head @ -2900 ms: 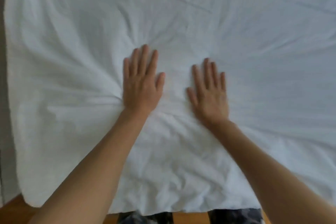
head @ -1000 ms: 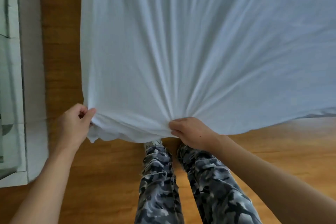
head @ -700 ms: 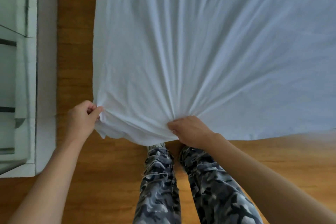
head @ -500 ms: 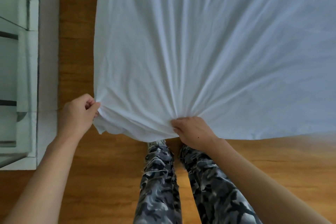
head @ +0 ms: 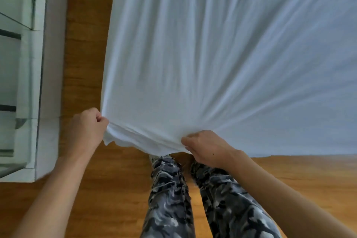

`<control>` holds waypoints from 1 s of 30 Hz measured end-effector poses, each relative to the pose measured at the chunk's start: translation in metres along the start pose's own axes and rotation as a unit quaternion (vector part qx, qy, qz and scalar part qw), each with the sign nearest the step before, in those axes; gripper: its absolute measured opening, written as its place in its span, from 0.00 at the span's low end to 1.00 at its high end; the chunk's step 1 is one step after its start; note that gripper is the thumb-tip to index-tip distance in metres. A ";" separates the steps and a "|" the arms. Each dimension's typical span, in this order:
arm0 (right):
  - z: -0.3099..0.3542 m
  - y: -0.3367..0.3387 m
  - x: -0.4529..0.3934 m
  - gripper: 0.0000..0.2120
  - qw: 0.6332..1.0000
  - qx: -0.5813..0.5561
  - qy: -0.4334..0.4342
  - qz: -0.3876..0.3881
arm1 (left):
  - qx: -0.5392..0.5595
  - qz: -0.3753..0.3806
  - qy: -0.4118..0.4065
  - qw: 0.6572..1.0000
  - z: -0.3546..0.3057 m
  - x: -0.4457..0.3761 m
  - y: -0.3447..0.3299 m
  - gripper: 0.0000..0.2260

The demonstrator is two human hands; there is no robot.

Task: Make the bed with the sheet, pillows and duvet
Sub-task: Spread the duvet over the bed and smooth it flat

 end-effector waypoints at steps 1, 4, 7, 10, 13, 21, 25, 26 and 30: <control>-0.002 -0.001 -0.007 0.07 1.000 0.010 -0.010 0.016 | 0.007 0.008 0.009 1.000 0.000 -0.004 -0.007 0.11; 0.003 0.000 -0.021 0.05 0.994 0.072 0.008 0.083 | 0.029 0.069 0.057 0.996 0.001 -0.015 -0.037 0.08; 0.010 0.015 -0.022 0.11 0.997 0.057 0.016 0.048 | -0.032 0.142 0.062 0.987 -0.004 -0.024 -0.050 0.07; -0.006 0.063 -0.001 0.13 0.964 -0.017 -0.023 -0.264 | -0.094 0.129 0.020 0.987 -0.012 -0.033 -0.026 0.14; -0.065 0.093 0.034 0.13 0.869 -0.026 -0.178 -0.462 | -0.030 0.012 -0.038 0.999 -0.039 -0.042 0.011 0.21; -0.219 0.165 0.020 0.28 0.815 -0.086 -0.328 -0.470 | 0.044 -0.054 -0.167 0.983 -0.187 -0.106 0.032 0.22; -0.283 0.229 0.007 0.30 0.801 -0.081 -0.355 -0.474 | 0.044 -0.039 -0.161 0.985 -0.235 -0.159 0.038 0.23; -0.298 0.242 0.005 0.30 0.800 -0.079 -0.367 -0.468 | 0.033 -0.039 -0.161 0.986 -0.243 -0.172 0.040 0.23; -0.344 0.281 -0.012 0.31 0.791 -0.082 -0.410 -0.447 | -0.031 -0.038 -0.193 0.980 -0.267 -0.226 0.048 0.24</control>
Point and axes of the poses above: each hand's wrist, its own x-axis away from the middle knuckle, its own y-axis out of the back of the hand, z = x × y, the point moved 7 cm from there along -x, towards the middle knuckle, and after that the axes turned 1 degree about -y, right-handed, at the moved point
